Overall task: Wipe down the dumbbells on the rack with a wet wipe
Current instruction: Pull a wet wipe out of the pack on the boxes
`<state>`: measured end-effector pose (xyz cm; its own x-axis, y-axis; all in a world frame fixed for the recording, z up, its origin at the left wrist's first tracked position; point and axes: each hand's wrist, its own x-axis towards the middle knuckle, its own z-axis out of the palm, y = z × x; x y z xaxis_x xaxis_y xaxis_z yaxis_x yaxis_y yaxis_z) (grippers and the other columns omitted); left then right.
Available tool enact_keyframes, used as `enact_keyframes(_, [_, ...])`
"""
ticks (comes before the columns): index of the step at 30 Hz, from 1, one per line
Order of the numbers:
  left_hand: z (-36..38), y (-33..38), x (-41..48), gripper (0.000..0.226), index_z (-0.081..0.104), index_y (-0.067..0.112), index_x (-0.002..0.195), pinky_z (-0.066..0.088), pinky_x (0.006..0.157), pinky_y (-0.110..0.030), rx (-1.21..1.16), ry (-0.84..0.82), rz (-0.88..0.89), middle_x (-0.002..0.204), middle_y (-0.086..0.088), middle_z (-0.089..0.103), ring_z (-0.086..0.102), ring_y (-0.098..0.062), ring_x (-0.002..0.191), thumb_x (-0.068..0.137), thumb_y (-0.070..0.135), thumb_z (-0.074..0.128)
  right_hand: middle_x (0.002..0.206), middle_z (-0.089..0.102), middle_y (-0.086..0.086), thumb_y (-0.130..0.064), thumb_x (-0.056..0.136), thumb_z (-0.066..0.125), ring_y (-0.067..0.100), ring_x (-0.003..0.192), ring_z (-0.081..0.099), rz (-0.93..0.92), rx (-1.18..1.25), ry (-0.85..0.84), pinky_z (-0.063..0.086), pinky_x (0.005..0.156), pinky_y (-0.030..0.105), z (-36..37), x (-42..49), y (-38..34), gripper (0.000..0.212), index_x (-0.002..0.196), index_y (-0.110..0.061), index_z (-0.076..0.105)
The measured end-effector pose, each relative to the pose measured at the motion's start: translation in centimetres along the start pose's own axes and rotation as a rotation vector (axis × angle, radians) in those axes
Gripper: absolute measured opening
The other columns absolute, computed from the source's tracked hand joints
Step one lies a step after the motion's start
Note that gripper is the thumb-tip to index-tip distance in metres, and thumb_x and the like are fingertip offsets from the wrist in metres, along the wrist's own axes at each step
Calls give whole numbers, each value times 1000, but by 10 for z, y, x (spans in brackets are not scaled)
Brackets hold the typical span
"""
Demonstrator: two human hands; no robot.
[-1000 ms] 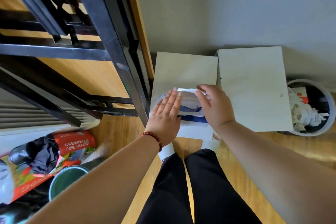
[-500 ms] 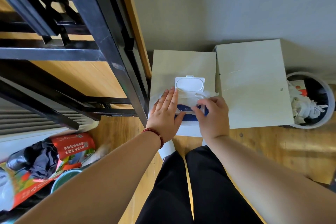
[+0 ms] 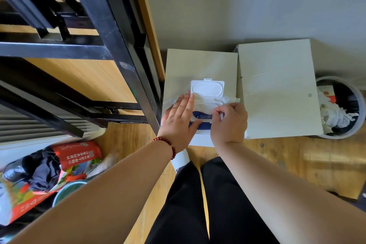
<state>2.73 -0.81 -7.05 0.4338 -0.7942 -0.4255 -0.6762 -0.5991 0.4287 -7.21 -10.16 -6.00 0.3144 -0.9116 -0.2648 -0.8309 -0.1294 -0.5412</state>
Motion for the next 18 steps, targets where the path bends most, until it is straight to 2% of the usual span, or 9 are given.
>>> enact_keyframes(4, [0, 0, 1, 70, -18, 27, 152, -10, 110, -25, -6, -6, -5, 162, 10, -12, -12, -7, 148, 102, 48, 27, 98, 55, 14, -4, 86, 64, 34, 92, 55, -229, -93, 56, 33, 79, 30, 3, 1, 6, 7, 79, -4, 64])
enact_keyframes(6, [-1, 0, 1, 70, -16, 27, 152, -9, 111, -26, -10, -5, -6, 163, 10, -10, -11, -8, 148, 102, 49, 26, 97, 56, 14, -9, 86, 62, 36, 87, 57, -340, -122, 68, 34, 80, 32, 3, 1, 12, 10, 76, -6, 61])
enact_keyframes(9, [-1, 0, 0, 70, -16, 27, 152, -8, 114, -28, -12, -9, -7, 163, 10, -9, -10, -8, 149, 102, 49, 27, 97, 58, 9, -27, 89, 44, 31, 89, 56, -463, -134, 74, 31, 81, 26, -1, -1, 22, 25, 78, -10, 59])
enact_keyframes(12, [-2, -1, -1, 69, -16, 27, 152, -10, 112, -26, -35, -7, 12, 162, 11, -10, -11, -7, 148, 103, 46, 29, 88, 62, 4, -28, 90, 39, 30, 90, 55, -470, -94, 49, 24, 79, 19, -5, -4, 23, 28, 81, -11, 59])
enact_keyframes(14, [-4, -4, -1, 66, -15, 27, 152, -10, 112, -24, -72, -21, 25, 162, 11, -10, -11, -6, 148, 104, 41, 29, 79, 63, 2, -21, 91, 45, 31, 89, 56, -437, -82, 27, 27, 81, 25, -5, -2, 20, 20, 81, -11, 59])
enact_keyframes(16, [-5, -8, -1, 64, -13, 28, 153, -9, 113, -23, -83, -31, 40, 163, 10, -9, -9, -5, 148, 105, 38, 28, 74, 64, 0, -9, 88, 59, 32, 89, 57, -427, -94, 19, 29, 80, 32, -6, 1, 19, 8, 81, -12, 61])
enact_keyframes(18, [-5, -10, -1, 64, -14, 28, 152, -8, 113, -23, -72, -34, 39, 162, 11, -10, -8, -5, 148, 105, 39, 28, 74, 66, -2, -5, 83, 68, 30, 88, 57, -455, -118, 32, 29, 81, 33, -10, 3, 18, 9, 83, -13, 65])
